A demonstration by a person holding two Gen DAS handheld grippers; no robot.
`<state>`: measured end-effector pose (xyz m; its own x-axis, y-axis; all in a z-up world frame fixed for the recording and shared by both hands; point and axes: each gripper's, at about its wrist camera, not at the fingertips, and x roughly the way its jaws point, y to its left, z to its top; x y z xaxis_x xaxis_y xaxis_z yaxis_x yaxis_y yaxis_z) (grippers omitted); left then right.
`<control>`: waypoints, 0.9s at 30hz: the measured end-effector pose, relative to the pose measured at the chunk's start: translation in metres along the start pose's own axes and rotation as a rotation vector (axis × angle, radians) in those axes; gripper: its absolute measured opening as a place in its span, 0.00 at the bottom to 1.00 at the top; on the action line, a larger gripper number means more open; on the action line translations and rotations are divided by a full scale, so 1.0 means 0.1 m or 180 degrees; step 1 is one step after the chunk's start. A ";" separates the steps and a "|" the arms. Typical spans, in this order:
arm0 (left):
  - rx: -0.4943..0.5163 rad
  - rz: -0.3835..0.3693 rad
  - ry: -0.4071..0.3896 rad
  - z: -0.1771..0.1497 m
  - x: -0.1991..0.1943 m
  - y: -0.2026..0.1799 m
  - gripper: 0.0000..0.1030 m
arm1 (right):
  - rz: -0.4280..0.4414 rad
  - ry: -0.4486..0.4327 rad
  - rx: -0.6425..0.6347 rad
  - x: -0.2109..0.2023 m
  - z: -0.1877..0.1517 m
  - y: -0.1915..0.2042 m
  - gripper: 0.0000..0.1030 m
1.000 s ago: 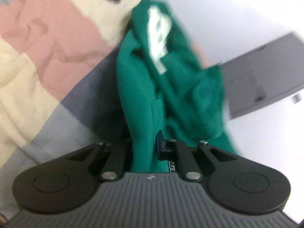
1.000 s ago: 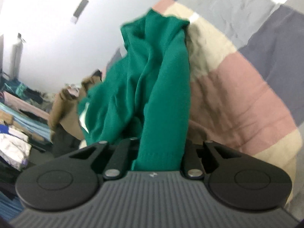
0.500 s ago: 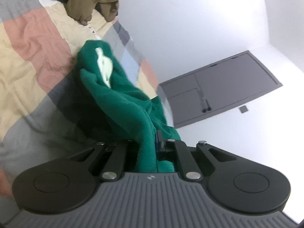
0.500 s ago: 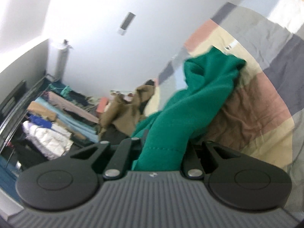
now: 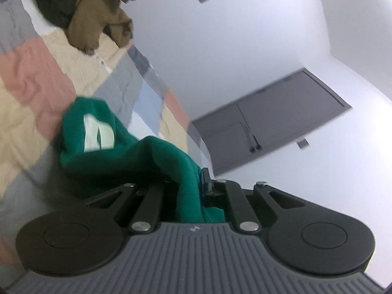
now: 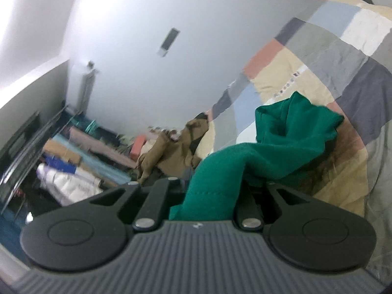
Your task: Fold large clothes
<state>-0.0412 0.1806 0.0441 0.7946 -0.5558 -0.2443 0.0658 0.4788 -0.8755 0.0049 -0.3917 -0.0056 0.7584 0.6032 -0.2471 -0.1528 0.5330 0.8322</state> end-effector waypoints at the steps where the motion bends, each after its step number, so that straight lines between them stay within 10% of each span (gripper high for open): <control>1: 0.0000 0.0026 -0.0018 0.09 0.13 0.02 0.10 | -0.0046 -0.0015 0.0083 0.09 0.08 -0.03 0.19; 14: 0.0195 0.0920 0.0038 1.18 1.93 0.44 0.10 | -0.0859 -0.0052 0.0486 1.74 0.82 -0.67 0.19; 27: 0.0065 0.1164 0.0328 1.46 3.15 1.59 0.11 | -0.1121 0.0098 0.0543 2.82 0.85 -1.74 0.19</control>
<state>0.3074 0.1810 -0.1105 0.7031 -0.4105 -0.5807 -0.1982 0.6711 -0.7144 0.2991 -0.3652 -0.1774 0.7259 0.4198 -0.5448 0.2229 0.6058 0.7637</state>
